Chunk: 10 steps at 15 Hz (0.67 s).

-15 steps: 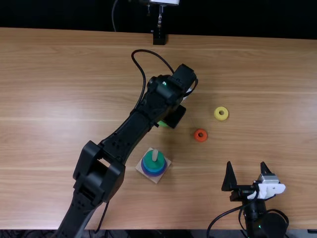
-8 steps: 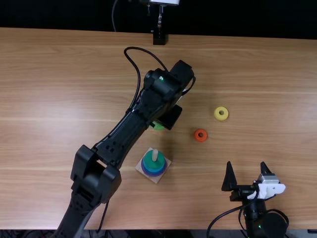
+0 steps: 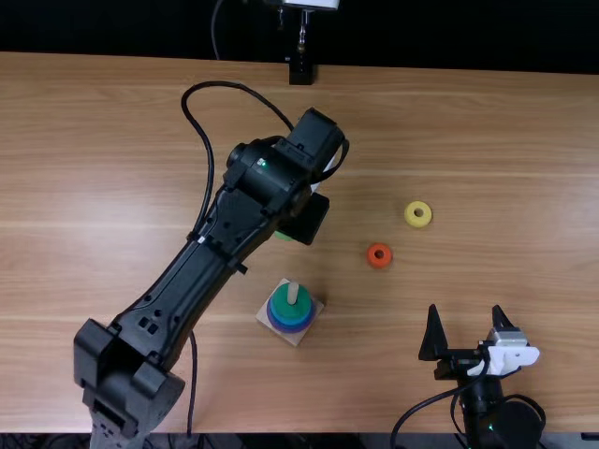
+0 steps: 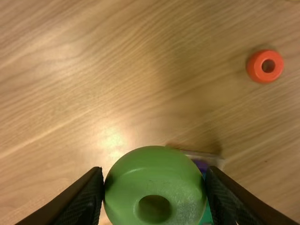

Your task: Build the Hanoi tower: stack the rings onto the peg from bottom to top in this color order: purple, dark blue, light blue, dark green, light green, yellow, orange.

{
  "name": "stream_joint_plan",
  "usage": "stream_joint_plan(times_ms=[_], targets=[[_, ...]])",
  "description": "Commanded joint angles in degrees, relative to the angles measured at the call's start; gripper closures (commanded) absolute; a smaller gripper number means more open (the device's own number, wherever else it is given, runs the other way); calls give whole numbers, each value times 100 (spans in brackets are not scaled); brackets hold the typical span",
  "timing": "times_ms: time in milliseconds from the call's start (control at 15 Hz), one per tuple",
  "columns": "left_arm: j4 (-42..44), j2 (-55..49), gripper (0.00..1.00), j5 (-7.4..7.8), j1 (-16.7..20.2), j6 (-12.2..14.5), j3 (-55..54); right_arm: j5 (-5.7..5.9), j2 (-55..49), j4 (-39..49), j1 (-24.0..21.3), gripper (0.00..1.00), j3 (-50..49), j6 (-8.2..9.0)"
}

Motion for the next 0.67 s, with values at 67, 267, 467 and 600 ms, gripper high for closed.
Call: stream_joint_plan(times_ms=[67,267,467,600], targets=[[39,-576,100,-10,53,-257,-408,-2,-73,-62,-82,0,-88,7],[29,-919,100,-20,53,-404,-531,-2,-73,-51,-82,0,-88,7],[-35,-1244,100,-10,35,-647,-777,-2,-73,-51,-82,0,-88,7],[-56,-1385,100,-20,-17,-1016,-821,-2,-73,-62,-82,0,-88,7]])
